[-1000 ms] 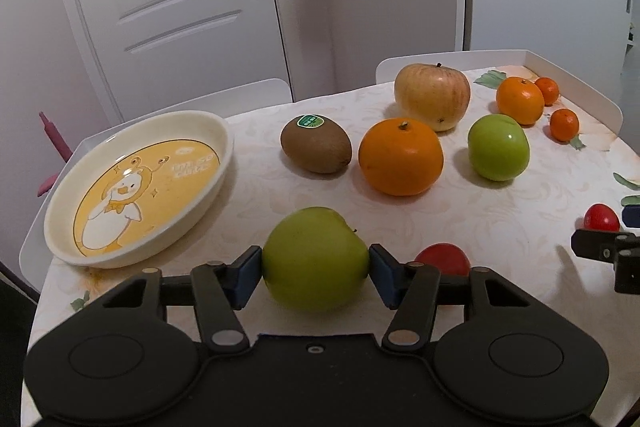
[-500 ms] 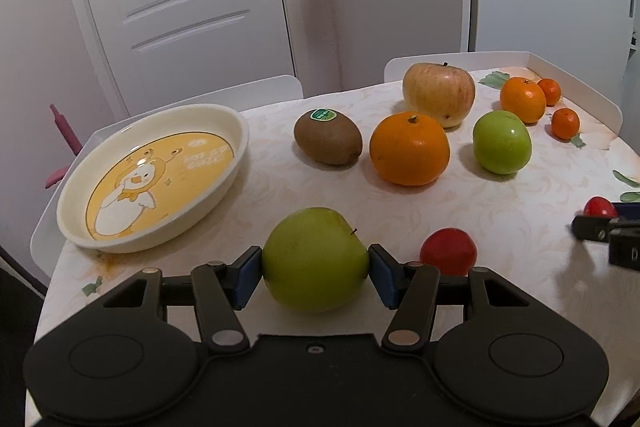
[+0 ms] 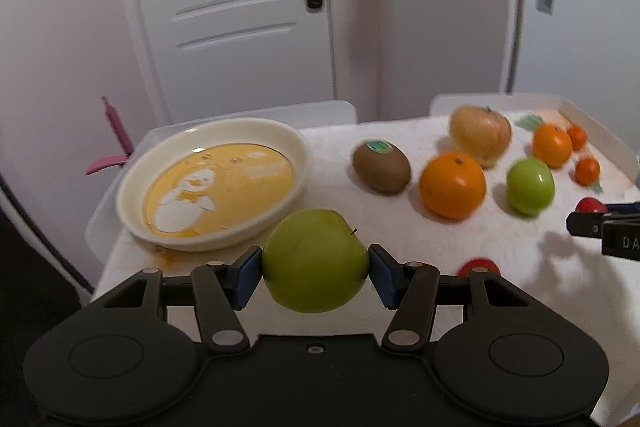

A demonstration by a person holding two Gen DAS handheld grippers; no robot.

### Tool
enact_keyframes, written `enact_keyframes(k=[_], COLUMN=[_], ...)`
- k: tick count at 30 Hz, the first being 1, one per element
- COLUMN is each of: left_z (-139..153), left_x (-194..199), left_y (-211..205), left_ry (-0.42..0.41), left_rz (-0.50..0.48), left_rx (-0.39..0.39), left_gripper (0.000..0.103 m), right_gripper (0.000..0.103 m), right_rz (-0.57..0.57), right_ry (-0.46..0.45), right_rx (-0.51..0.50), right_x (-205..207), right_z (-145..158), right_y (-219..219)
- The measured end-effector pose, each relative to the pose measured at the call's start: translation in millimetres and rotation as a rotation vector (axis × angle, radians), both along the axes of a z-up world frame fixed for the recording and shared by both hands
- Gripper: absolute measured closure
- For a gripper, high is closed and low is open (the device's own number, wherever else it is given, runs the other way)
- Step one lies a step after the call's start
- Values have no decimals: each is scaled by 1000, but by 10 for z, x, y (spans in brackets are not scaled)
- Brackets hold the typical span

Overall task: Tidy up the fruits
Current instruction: 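Carry the green apple into the duck bowl with the left tool and release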

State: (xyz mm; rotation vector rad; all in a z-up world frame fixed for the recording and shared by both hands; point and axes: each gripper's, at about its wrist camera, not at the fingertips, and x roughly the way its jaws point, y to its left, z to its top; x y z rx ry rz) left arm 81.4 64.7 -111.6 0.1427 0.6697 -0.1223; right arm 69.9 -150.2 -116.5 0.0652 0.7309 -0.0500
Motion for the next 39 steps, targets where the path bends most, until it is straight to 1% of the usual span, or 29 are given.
enact_keyframes(k=[9,14,20,26,33,39], left_z=[408,574,675,590,300,44], left_x=[94,265,635,1074,1538,1797], left_y=[364,564,755,907,1039,1035], left_ry=[-31,-43,-41,-21,16,54], left_rz=[97,102,75,37,-8,-46], left_rx=[-25,-18,-11,7,29,43], left_gripper=[41,41,41,41,41,41], right_gripper=[53,54,53,53,53,53], right_rz=[94,154,170,169,162,148], right_ry=[-38,-16,-4,-3,19,40], right_rx=[16,44,77,74,70,75], right_x=[310,562,927,1311,1627,1794], right_z=[386,541,626,614,480,356], right_y=[331,556,837,1109,1316,1371])
